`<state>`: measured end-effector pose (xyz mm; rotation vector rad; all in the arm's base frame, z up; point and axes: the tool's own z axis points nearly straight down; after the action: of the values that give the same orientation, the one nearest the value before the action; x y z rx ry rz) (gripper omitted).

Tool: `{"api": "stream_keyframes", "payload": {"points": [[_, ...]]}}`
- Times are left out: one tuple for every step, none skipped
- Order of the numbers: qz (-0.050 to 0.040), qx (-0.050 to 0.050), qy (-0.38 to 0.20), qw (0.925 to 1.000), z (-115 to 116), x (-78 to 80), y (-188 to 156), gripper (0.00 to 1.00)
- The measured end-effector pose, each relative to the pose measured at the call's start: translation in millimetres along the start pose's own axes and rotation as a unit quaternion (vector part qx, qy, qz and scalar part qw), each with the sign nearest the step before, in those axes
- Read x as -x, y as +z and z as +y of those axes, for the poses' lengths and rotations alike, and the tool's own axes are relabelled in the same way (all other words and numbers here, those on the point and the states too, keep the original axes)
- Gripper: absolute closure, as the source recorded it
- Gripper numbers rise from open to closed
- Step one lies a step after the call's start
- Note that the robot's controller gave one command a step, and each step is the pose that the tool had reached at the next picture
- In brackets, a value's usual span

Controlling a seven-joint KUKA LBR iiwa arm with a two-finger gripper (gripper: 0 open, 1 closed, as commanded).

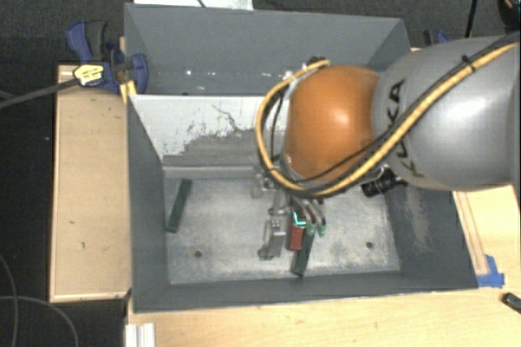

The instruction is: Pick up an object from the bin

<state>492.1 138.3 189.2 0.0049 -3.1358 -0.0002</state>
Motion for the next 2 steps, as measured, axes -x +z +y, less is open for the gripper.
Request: {"api": "stream_keyframes", "payload": {"points": [[-0.0005,0.0,-0.082,0.9966,-72.7,19.2,122.2,0.0],[-0.0058,-0.002,-0.196,0.9806,-139.1,47.0,87.7,0.0]]}}
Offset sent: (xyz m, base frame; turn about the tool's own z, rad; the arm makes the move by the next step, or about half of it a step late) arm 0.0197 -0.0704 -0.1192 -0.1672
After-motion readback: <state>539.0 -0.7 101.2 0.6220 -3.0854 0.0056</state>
